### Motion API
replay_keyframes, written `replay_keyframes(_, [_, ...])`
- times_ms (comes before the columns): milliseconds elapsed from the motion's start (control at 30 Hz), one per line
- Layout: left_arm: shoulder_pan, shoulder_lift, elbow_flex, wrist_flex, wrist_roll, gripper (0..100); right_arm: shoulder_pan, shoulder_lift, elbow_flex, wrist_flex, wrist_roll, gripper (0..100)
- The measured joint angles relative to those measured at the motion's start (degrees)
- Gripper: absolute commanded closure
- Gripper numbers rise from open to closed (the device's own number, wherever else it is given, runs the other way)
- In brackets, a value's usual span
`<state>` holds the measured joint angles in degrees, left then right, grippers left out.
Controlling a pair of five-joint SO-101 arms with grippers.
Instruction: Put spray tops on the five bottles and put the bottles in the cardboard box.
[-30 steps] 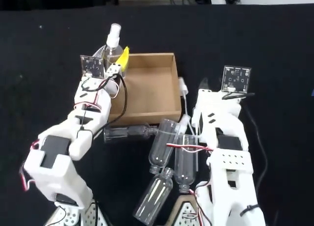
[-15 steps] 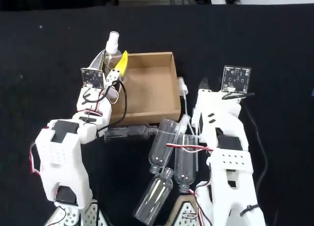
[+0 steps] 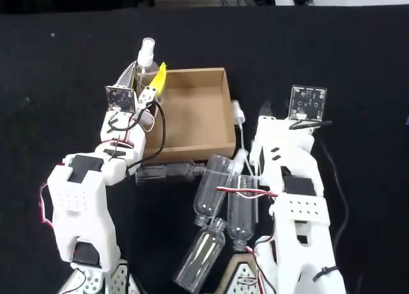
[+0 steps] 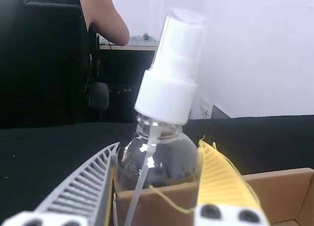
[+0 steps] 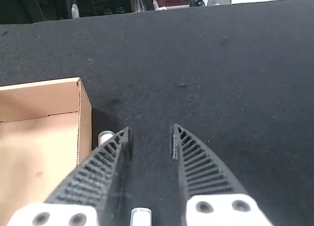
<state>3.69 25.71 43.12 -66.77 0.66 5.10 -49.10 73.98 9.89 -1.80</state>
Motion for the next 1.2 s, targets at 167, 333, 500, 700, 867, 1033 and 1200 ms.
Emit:
replay_keyframes(167, [0.0, 1.4, -0.3, 0.0, 0.0, 96, 0.0, 0.0, 0.0, 0.0, 0.0, 88.5])
replay_keyframes(333, [-0.2, 4.8, -1.7, -1.1, 0.2, 96, 0.0, 0.0, 0.0, 0.0, 0.0, 88.5])
replay_keyframes(500, [-0.2, 4.8, -1.9, -0.9, 0.2, 86, 0.0, 0.0, 0.0, 0.0, 0.0, 88.5])
replay_keyframes(700, [-0.4, 4.8, -1.9, -0.8, 0.0, 77, 0.0, 0.0, 0.0, 0.0, 0.0, 88.5])
replay_keyframes(867, [-0.4, 4.8, -1.9, -0.8, -0.1, 77, 0.0, 0.0, 0.0, 0.0, 0.0, 88.5])
replay_keyframes(1033, [-0.4, 4.8, -1.9, -0.8, -0.1, 77, 0.0, 0.0, 0.0, 0.0, 0.0, 88.5])
replay_keyframes(1200, [-0.4, 4.8, -1.9, -0.8, -0.1, 69, 0.0, 0.0, 0.0, 0.0, 0.0, 88.5])
